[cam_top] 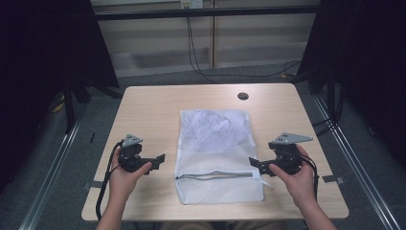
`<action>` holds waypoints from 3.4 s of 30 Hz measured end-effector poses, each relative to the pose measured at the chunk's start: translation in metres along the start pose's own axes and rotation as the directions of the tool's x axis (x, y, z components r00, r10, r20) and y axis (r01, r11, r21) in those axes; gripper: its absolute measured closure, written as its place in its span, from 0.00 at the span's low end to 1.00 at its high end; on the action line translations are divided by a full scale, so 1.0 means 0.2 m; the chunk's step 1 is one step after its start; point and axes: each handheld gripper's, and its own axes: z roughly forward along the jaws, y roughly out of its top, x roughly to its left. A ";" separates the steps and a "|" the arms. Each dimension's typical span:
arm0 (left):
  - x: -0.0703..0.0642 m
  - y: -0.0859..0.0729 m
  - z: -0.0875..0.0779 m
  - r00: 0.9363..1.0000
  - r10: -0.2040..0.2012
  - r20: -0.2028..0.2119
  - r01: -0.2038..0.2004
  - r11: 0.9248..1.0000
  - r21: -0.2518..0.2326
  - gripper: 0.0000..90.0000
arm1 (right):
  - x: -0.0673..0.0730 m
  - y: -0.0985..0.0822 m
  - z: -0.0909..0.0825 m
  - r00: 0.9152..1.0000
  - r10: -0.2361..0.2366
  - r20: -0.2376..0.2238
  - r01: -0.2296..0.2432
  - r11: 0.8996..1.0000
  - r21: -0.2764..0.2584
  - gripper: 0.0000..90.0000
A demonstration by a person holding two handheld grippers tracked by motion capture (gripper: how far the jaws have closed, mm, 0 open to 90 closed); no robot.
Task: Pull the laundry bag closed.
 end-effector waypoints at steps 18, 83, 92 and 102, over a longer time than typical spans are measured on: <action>0.00 0.01 0.00 1.000 0.023 0.015 -0.023 1.000 0.017 0.00 | 0.05 0.01 0.03 0.999 -0.050 -0.008 0.050 0.998 0.023 0.04; 0.02 0.00 -0.02 0.999 0.030 0.017 -0.030 0.999 0.013 0.01 | 0.38 0.14 0.31 0.982 -0.089 -0.166 0.098 0.994 0.046 0.04; 0.02 0.00 -0.02 0.999 0.030 0.023 -0.030 0.999 0.014 0.01 | 0.44 0.16 0.36 0.978 -0.097 -0.187 0.108 0.993 0.047 0.03; 0.03 0.00 -0.02 0.999 0.032 0.023 -0.033 0.999 0.015 0.01 | 0.49 0.17 0.41 0.968 -0.109 -0.226 0.121 0.992 0.042 0.02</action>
